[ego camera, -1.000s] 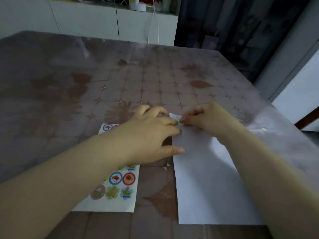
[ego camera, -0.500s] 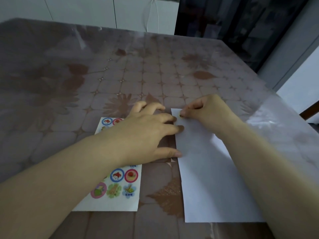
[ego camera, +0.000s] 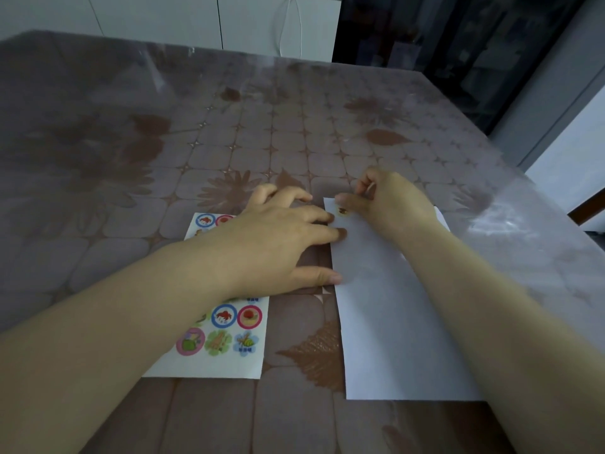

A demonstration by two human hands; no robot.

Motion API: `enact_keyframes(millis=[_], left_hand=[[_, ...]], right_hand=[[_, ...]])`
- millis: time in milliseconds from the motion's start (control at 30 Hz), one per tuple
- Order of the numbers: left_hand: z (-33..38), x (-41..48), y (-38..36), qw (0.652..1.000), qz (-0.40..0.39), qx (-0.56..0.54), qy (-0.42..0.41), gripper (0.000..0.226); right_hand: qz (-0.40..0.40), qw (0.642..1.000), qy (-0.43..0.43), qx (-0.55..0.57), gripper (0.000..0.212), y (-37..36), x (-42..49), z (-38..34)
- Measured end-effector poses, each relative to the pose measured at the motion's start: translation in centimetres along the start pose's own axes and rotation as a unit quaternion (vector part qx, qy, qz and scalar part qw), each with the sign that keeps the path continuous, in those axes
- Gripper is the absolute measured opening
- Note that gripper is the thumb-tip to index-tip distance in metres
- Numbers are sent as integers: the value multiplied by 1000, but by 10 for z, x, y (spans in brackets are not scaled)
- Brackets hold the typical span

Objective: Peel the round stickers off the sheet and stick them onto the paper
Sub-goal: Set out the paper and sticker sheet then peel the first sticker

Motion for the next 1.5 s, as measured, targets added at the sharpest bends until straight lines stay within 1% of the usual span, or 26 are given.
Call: enact_keyframes(millis=[67, 167, 267, 333, 400, 433, 467, 500, 567, 633, 700, 767, 833, 933, 1033, 1133, 1200, 1333, 1400, 1500], left_hand=[[-1, -1, 2, 1000, -9, -28, 6, 80], [-9, -2, 8, 996, -23, -79, 42, 64], [-32, -4, 20, 991, 2, -90, 96, 48], [-54, -11, 30, 987, -26, -97, 127, 44], [-72, -19, 36, 979, -76, -123, 143, 40], [-78, -22, 37, 976, -100, -127, 145, 39], [-83, -26, 37, 974, -118, -126, 146, 39], [-84, -29, 35, 973, -124, -126, 147, 40], [-84, -34, 28, 972, -113, -139, 153, 48], [-80, -37, 17, 973, -79, -158, 151, 58], [-77, -39, 9, 975, -46, -171, 138, 59], [-80, -42, 5, 973, -29, -182, 137, 55], [-84, -44, 2, 971, -22, -195, 135, 52], [-86, -45, -1, 969, -30, -206, 131, 48], [-85, -44, -3, 965, -28, -223, 133, 49], [-86, -45, -3, 963, -19, -230, 138, 45], [-86, -45, -3, 963, -13, -230, 138, 46], [-86, -45, -4, 962, 2, -224, 154, 44], [-84, -45, -3, 951, 9, -261, 165, 42], [-81, -44, -3, 913, 31, -365, 177, 38]], right_hand=[[-10, 1000, 2, 7, 32, 2, -2, -1], [-34, 999, 7, -10, 35, 4, -5, -4], [-4, 1000, 20, -12, 32, 3, -9, -3], [17, 999, 32, 11, 30, 3, -13, -4], [30, 996, 77, 37, 30, 8, -17, -12], [17, 994, 104, 39, 27, 11, -20, -20], [-17, 991, 131, 31, 22, 12, -23, -30], [-68, 986, 155, 16, 16, 13, -26, -40], [-163, 968, 190, -15, 9, 9, -32, -58], [-202, 957, 201, -48, 14, -2, -34, -69], [-187, 958, 201, -77, 24, -17, -33, -74], [-157, 966, 193, -65, 30, -32, -32, -75], [-141, 971, 193, -24, 31, -46, -33, -76], [-117, 970, 205, -47, 34, -59, -33, -77], [-133, 973, 185, -47, 30, -62, -29, -77], [-145, 973, 182, 12, 21, -64, -28, -77], [-142, 972, 185, 36, 17, -64, -31, -76], [-135, 968, 193, 82, 26, -59, -37, -76], [-126, 967, 199, 98, 29, -59, -37, -75], [-99, 967, 197, 128, 24, -57, -34, -72]])
Point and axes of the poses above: each hand's wrist, its own x-axis towards the middle knuckle, its own y-axis out of the back of the hand, z = x × y, the point moved 1 cm from there along x, towards the middle knuckle, and after that the axes turned 9 degrees about x, right-handed, at the moved point
